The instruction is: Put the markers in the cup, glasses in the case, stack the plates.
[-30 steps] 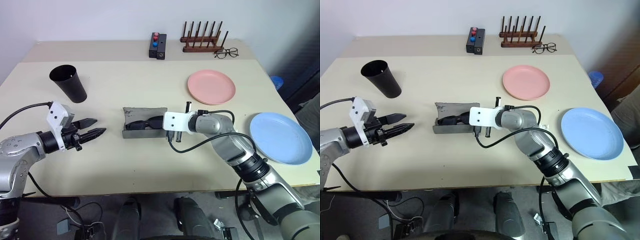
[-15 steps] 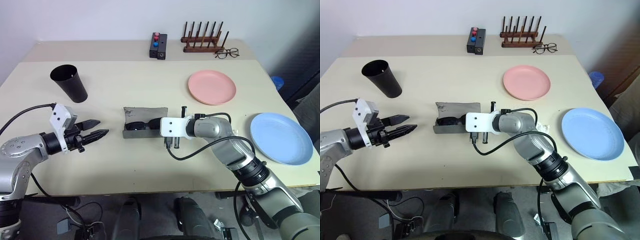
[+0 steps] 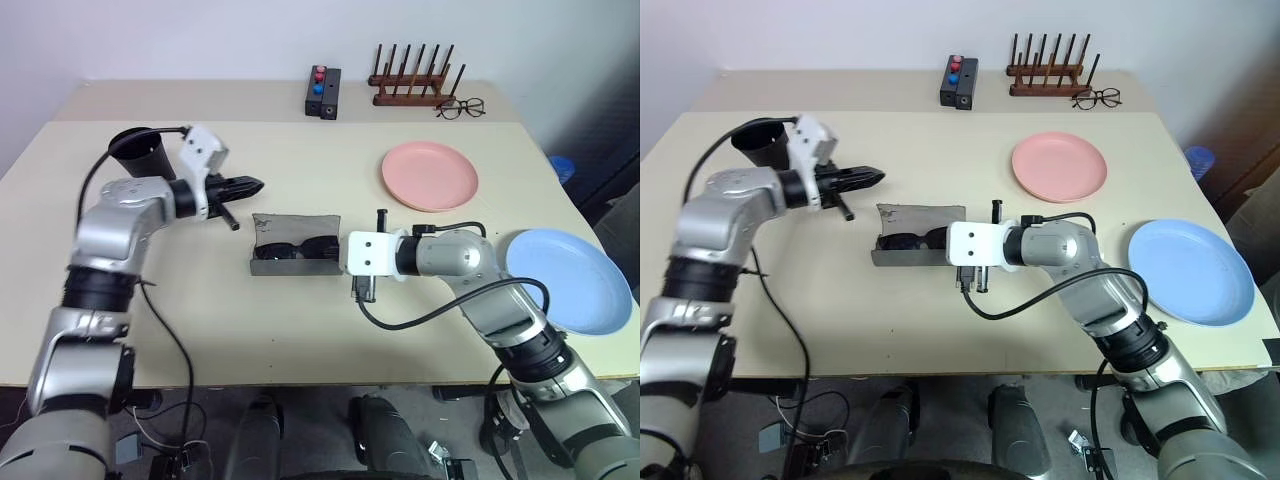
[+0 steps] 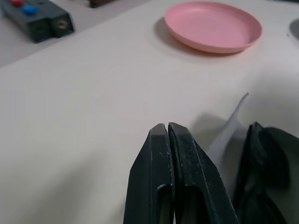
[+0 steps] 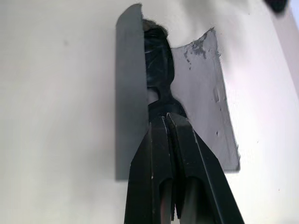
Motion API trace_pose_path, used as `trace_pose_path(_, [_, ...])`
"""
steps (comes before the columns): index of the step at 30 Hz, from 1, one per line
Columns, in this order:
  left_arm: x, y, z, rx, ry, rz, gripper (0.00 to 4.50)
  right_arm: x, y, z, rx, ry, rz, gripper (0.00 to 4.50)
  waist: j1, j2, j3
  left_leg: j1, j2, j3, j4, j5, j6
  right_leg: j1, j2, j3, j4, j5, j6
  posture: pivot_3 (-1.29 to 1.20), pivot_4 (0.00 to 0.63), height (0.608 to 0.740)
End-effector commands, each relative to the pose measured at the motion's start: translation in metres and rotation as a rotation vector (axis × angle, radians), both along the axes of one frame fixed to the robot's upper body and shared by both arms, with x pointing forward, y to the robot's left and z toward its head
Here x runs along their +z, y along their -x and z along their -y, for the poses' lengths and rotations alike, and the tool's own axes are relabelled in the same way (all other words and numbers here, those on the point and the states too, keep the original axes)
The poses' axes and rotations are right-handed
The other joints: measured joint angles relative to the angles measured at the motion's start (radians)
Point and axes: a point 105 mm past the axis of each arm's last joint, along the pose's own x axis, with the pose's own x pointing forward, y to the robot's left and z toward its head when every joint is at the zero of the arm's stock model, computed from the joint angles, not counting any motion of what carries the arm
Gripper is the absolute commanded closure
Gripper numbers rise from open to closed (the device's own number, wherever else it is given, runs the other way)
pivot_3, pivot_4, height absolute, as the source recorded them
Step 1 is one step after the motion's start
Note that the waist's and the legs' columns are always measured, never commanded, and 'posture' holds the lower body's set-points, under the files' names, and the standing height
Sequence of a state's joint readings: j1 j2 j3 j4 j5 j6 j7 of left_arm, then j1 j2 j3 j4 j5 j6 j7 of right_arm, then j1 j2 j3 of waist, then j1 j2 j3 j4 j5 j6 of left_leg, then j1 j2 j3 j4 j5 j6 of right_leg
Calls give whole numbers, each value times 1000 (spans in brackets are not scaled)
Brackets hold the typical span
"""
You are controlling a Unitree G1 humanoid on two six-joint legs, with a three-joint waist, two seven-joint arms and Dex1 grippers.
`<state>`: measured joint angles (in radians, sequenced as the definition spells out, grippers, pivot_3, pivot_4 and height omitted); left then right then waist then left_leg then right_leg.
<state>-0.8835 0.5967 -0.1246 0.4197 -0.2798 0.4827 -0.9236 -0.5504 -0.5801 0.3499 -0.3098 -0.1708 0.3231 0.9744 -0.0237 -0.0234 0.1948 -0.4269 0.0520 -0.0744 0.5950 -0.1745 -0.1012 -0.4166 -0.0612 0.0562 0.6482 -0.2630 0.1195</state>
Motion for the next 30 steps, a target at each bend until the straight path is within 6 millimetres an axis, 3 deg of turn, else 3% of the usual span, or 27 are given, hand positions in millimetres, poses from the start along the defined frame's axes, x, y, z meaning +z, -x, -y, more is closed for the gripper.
trace_pose_path(1, [-9, -10, 9, -38, -101, -10, 4469, 16, 12, 7, 4, -49, 17, 4500, 1, 0, 0, 0, 0, 0, 0, 0, 0, 0, 0, 0, 0, 0, 0, 0, 150, 738])
trace_pose_path(7, [-21, 1, 27, -213, -138, -78, 4469, 16, 24, 23, -32, -100, -74, 4500, 3, 0, 0, -1, 0, 0, 0, 0, 0, 0, 0, 0, 0, -1, 0, 0, 150, 738])
trace_pose_path(15, [-33, 40, 32, -410, -137, -139, 4469, 29, 11, 46, -176, -350, -188, 4500, 2, 0, 0, 0, 0, 0, 0, 0, 0, 0, 0, 0, 0, -1, -1, 0, 150, 738])
trace_pose_path(18, [-31, 44, 32, -400, -107, -121, 4469, 28, 9, 50, -186, -374, -211, 4500, 4, 0, 0, 0, 0, 0, 0, 0, 0, 0, 0, 0, 1, -1, -1, 0, 150, 738])
trace_pose_path(21, [-17, 36, 33, -339, -16, -89, 4469, 24, 9, 52, -190, -374, -225, 4500, 8, 0, 0, 0, 0, 0, 1, 0, 0, 1, 0, 0, 0, -2, -2, 0, 150, 738])
trace_pose_path(24, [-3, 15, 29, -211, 21, -25, 4469, 20, 9, 49, -178, -375, -238, 4500, 9, 0, 0, 0, 0, 0, 2, 0, 0, 2, -1, 0, 0, -2, -2, 0, 150, 738])
trace_pose_path(30, [-9, -24, 20, 22, -60, -11, 4469, 21, 11, 42, -151, -386, -239, 4500, 5, 0, 0, 0, 0, -1, 2, 0, 0, 2, -1, 0, 0, -1, 0, 0, 150, 738])
